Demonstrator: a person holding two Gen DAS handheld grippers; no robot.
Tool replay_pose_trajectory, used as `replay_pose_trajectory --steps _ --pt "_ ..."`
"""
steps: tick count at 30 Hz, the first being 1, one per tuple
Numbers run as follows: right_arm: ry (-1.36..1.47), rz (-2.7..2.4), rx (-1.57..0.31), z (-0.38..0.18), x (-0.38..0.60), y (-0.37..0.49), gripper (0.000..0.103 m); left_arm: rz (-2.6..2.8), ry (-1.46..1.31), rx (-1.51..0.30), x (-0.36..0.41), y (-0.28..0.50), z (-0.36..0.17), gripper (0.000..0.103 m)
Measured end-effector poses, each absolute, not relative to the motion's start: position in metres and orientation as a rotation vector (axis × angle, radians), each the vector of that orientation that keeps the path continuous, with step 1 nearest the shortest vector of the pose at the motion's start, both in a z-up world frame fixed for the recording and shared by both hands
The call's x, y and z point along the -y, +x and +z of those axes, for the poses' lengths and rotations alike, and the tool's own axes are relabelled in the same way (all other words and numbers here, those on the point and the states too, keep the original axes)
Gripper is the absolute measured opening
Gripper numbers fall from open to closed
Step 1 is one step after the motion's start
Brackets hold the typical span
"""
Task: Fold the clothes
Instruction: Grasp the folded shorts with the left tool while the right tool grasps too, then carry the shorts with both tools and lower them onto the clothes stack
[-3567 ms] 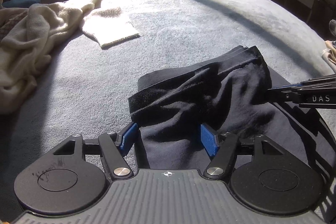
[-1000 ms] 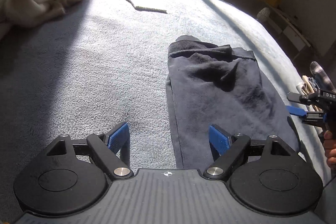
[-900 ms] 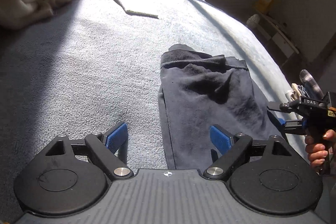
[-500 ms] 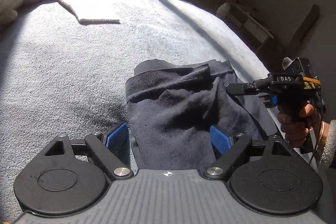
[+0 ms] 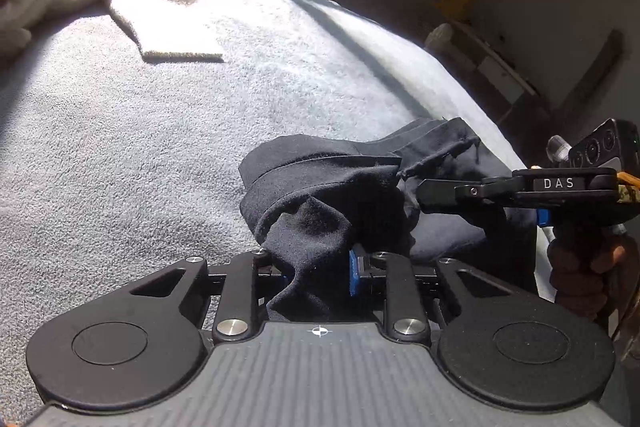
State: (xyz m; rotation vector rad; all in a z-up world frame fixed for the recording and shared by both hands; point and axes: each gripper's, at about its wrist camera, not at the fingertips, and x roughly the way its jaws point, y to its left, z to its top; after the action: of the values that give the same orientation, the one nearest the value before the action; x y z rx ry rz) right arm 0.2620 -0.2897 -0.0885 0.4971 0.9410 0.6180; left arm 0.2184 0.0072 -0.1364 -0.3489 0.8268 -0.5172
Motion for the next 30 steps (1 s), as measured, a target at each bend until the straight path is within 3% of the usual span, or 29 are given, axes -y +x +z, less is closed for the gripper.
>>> replay_pose_trajectory --steps 17,30 --pt "0.564 0.514 -0.576 0.040 0.348 0.130 0.015 -0.757 -0.362 -0.615 0.041 0.160 -0.013 0.014" --pt "0.421 0.309 -0.291 0.152 0.504 0.060 0.015 -1.041 -0.222 -0.544 0.236 0.176 0.094 0.014"
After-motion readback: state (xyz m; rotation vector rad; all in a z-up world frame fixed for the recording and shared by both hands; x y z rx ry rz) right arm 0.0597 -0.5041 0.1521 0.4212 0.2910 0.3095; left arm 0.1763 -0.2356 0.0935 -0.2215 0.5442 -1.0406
